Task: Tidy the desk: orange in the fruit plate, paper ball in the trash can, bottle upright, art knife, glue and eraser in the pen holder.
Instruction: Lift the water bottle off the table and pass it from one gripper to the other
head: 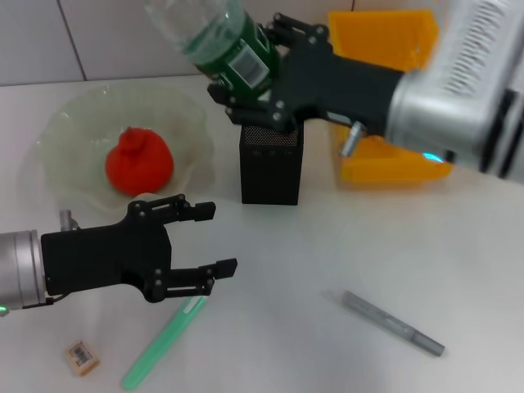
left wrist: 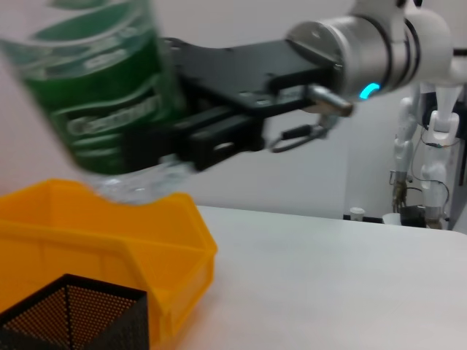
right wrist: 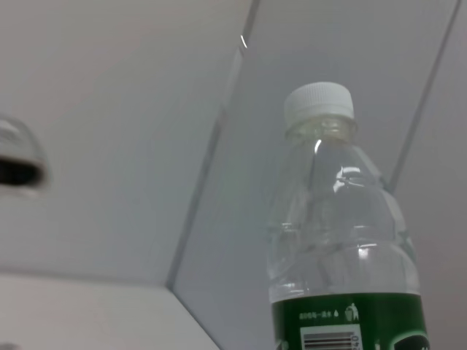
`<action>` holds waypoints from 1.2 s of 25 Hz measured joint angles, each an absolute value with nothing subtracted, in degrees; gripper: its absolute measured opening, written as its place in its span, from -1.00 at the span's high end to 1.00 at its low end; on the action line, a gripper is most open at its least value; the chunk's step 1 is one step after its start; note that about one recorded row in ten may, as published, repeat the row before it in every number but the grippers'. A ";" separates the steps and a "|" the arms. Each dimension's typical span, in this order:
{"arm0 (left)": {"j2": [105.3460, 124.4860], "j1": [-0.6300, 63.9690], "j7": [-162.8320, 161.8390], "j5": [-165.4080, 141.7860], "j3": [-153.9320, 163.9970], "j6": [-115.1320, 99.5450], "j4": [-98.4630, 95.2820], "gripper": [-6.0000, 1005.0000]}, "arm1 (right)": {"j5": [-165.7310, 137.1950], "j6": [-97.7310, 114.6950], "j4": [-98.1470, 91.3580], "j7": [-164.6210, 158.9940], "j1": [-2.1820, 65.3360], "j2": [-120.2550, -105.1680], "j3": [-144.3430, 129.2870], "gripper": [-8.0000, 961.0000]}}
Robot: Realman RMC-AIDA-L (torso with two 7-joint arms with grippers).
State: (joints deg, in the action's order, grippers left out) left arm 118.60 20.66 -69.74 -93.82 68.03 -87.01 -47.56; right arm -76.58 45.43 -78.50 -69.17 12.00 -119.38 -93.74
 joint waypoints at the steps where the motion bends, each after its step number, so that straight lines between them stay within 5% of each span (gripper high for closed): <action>1: 118.60 20.66 -69.74 -93.82 68.03 -87.01 -47.56 -0.59 | -74.41 47.94 -77.99 -66.83 11.23 -119.38 -92.88 -0.59; 12: 118.59 20.58 -69.84 -90.92 65.15 -86.82 -46.51 -0.59 | -74.78 65.19 -76.30 -62.49 3.47 -119.23 -85.47 -0.59; 30: 118.60 18.91 -68.08 -81.00 62.34 -87.36 -43.23 -0.59 | -77.62 68.41 -70.13 -61.37 1.41 -119.34 -80.45 -0.59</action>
